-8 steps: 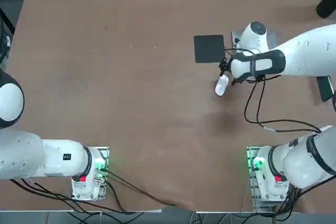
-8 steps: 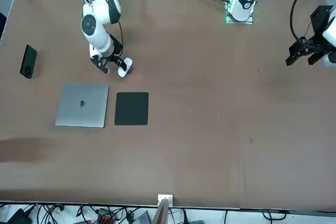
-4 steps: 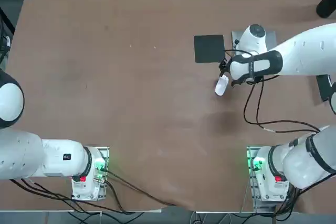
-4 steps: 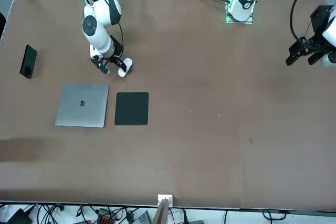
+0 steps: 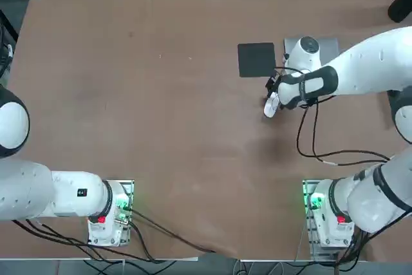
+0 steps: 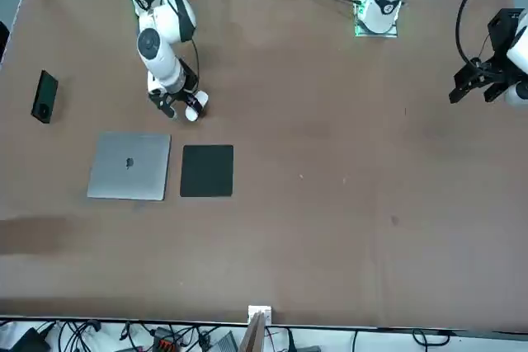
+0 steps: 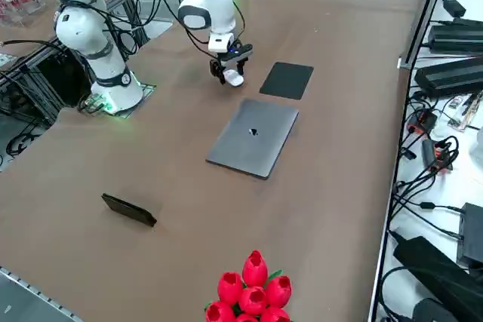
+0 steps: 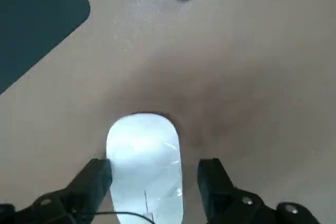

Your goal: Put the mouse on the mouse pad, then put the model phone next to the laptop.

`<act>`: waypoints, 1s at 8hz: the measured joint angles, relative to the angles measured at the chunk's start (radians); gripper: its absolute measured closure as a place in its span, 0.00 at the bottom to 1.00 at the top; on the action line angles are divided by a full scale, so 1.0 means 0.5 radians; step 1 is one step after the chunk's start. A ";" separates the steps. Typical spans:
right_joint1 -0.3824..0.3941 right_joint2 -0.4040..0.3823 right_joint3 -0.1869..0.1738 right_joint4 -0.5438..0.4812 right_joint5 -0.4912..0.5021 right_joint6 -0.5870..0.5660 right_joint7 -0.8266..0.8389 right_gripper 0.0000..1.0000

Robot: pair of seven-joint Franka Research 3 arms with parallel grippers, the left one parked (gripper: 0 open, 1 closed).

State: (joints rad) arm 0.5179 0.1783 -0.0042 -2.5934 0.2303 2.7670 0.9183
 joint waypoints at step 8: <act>0.018 0.001 0.000 0.003 0.000 0.012 0.046 0.00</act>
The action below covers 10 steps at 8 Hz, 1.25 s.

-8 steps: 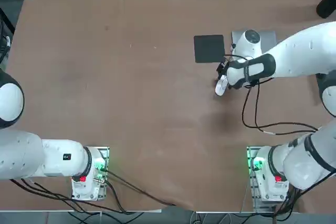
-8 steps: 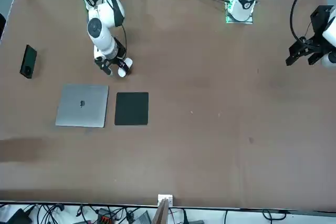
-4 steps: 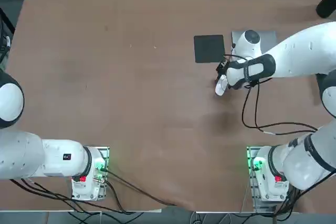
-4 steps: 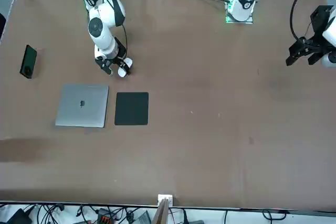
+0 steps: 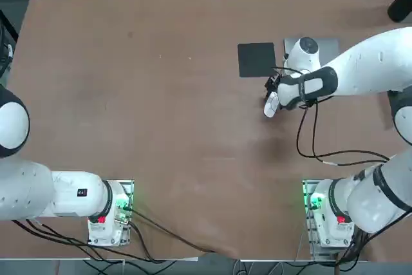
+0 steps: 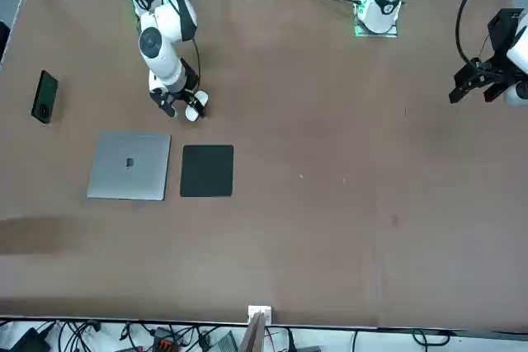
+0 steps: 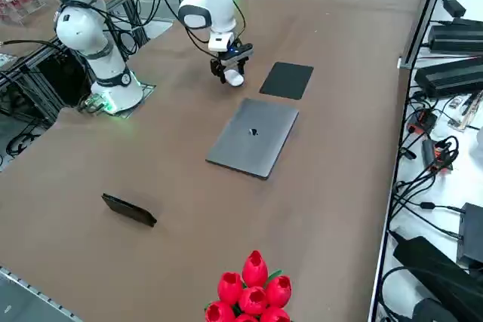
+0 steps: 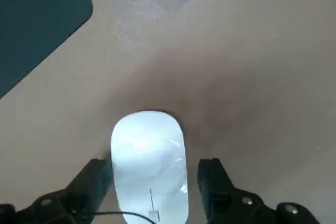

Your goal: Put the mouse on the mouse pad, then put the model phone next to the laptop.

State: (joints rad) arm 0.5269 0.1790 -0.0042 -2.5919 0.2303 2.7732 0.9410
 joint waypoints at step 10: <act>0.052 0.075 -0.001 0.000 0.000 0.072 0.008 0.19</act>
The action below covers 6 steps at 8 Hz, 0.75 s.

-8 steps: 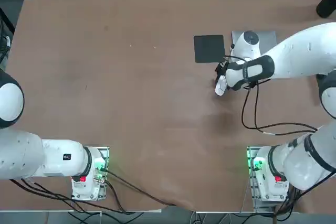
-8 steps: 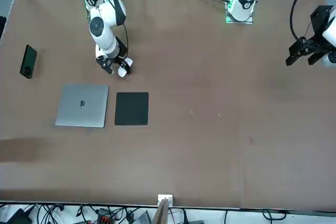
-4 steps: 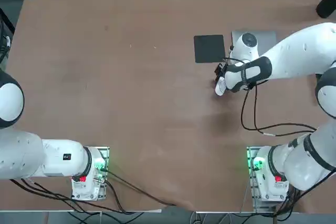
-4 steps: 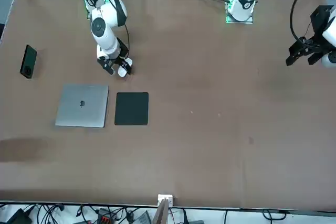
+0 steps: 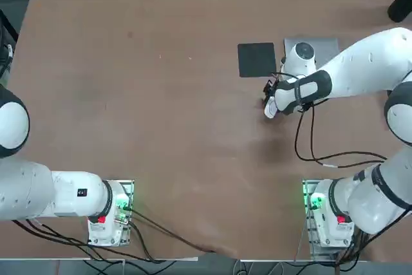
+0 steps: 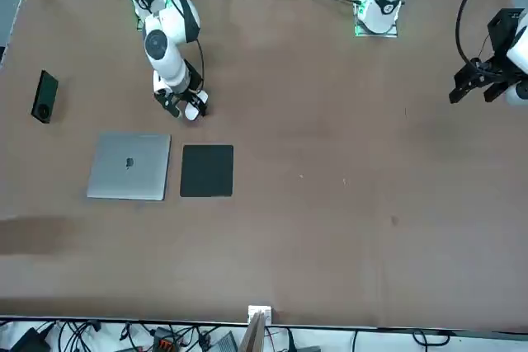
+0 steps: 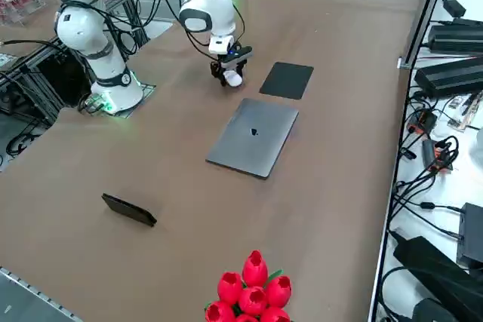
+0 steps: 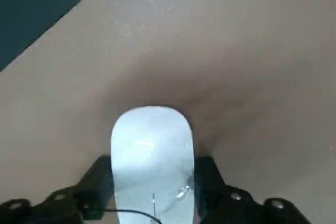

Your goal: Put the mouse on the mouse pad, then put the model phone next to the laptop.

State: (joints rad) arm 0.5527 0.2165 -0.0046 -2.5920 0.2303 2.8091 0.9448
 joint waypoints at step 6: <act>0.016 -0.026 -0.013 0.199 -0.002 -0.093 -0.070 0.21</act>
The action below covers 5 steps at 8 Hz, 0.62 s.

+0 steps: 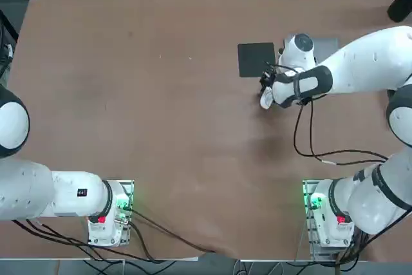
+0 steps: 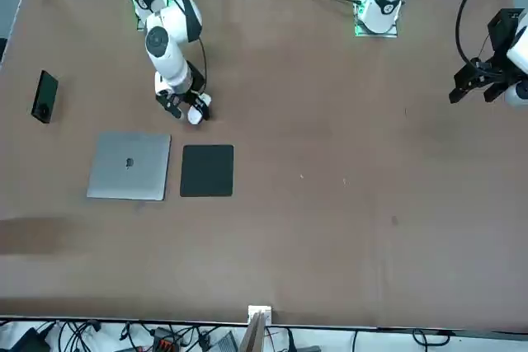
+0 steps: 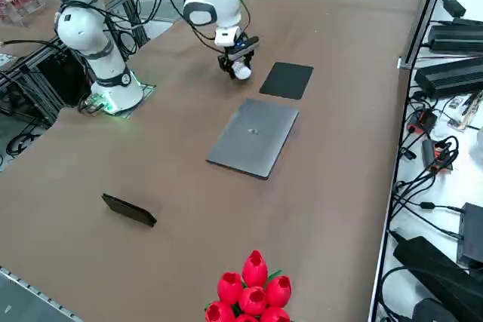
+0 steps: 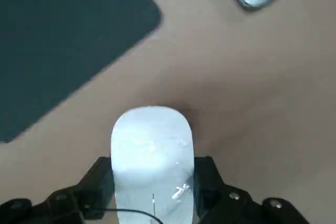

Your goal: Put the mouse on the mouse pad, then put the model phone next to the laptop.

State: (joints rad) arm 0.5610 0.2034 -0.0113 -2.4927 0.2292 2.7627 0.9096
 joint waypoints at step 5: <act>-0.309 0.257 -0.042 1.145 -0.047 -1.355 -0.763 0.21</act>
State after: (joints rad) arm 0.4062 0.3320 -0.0322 -1.9201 0.2059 2.0851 0.5283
